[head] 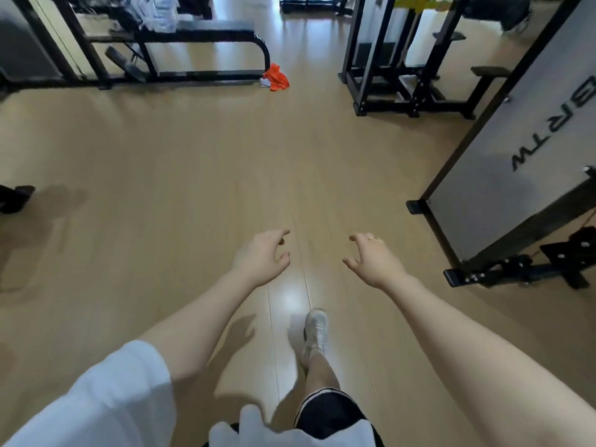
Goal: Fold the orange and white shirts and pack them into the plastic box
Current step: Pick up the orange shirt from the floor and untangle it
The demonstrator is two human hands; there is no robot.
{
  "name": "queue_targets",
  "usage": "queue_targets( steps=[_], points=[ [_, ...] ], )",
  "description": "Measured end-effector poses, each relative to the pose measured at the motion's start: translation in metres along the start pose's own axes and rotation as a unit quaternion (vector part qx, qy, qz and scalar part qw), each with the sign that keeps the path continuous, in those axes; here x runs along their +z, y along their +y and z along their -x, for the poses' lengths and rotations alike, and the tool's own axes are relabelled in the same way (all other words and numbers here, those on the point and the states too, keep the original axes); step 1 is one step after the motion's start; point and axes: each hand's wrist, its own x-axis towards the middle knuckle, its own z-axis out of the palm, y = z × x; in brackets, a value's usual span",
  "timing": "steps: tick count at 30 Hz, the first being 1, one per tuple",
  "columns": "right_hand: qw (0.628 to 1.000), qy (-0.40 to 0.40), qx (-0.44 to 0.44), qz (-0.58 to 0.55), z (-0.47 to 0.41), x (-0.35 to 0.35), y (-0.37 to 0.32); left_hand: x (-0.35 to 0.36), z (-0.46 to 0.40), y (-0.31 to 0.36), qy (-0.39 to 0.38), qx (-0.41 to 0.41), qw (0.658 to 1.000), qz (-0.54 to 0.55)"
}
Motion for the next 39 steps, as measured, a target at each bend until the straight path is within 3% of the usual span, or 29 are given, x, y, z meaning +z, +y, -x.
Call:
queue_targets(
  steps=[9, 22, 27, 34, 39],
  points=[
    [0.998, -0.024, -0.046, 0.033, -0.268, -0.133, 0.010, -0.069, -0.259, -0.017, 0.024, -0.050, 0.998, 0.007],
    [0.987, -0.069, -0.146, -0.023, -0.658, -0.199, -0.105, -0.167, -0.565, -0.199, 0.112, -0.216, 0.970, 0.020],
    [0.989, -0.083, -0.119, -0.025, -0.808, -0.261, -0.129, -0.222, -0.725, -0.235, 0.091, -0.194, 0.977, 0.007],
    [0.994, -0.025, -0.066, -0.081, -1.011, -0.350, -0.115, -0.273, -0.978, -0.232, 0.069, -0.097, 0.993, -0.002],
    [0.995, 0.003, -0.062, -0.074, -1.167, -0.414, -0.099, -0.298, -1.163, -0.224, 0.101, -0.052, 0.993, 0.031]
  ],
)
